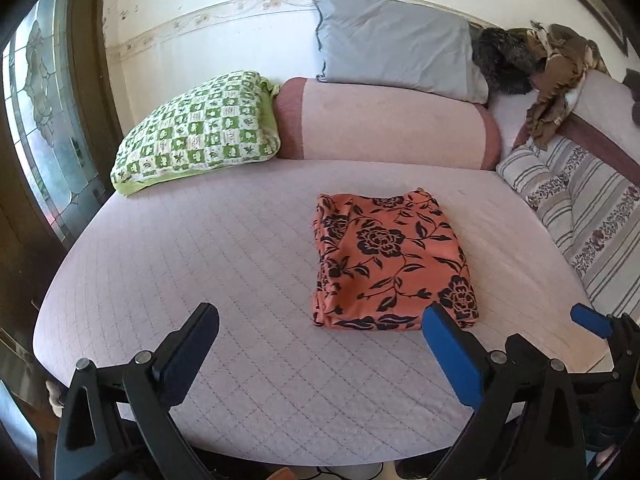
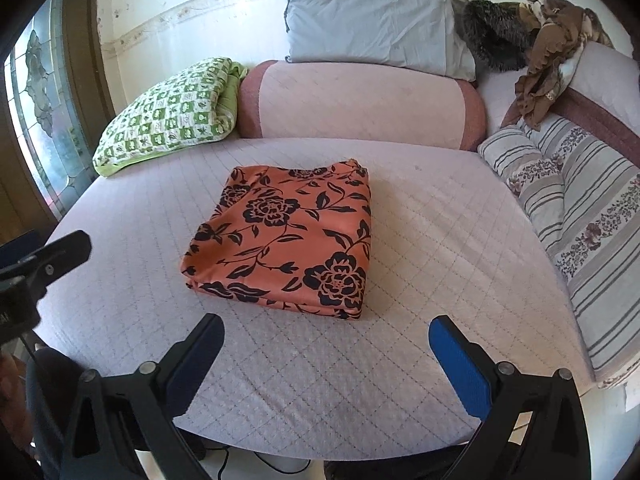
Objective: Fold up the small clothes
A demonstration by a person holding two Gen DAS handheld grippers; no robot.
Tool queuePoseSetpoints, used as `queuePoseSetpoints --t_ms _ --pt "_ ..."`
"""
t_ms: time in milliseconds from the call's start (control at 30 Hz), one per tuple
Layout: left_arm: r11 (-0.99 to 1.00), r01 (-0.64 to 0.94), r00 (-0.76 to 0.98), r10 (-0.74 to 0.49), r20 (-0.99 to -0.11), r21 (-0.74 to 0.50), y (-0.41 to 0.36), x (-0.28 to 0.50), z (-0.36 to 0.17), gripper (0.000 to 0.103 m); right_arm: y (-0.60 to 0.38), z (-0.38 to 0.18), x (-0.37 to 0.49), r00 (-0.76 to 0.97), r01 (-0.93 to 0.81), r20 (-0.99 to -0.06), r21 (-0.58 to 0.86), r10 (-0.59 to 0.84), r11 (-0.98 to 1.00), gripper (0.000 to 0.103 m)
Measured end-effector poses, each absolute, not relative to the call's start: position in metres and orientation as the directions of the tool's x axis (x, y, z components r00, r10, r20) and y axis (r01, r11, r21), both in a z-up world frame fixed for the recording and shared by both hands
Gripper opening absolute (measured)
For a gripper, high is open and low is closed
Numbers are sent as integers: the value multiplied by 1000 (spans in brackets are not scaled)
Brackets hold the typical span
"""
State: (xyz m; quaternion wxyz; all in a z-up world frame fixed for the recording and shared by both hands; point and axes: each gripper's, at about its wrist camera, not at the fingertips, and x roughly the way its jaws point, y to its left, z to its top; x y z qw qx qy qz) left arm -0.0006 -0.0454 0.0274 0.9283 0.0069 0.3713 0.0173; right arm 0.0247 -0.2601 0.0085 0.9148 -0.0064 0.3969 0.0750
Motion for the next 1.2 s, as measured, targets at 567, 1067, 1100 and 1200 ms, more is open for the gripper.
queuePoseSetpoints --t_ms 567,1067,1100,1200 --pt "997 -43 737 76 -672 65 -55 1 34 101 -254 17 27 691 -151 -712 26 124 988 103" --pt "999 -39 716 47 -697 26 -51 22 24 101 -256 14 45 691 -124 -716 21 102 992 103" --pt "999 -37 717 45 -696 26 -51 23 23 101 -256 13 47 689 -125 -718 20 102 992 103" --pt "999 -36 721 49 -691 34 -53 25 22 101 -254 12 50 686 -125 -720 22 103 992 103"
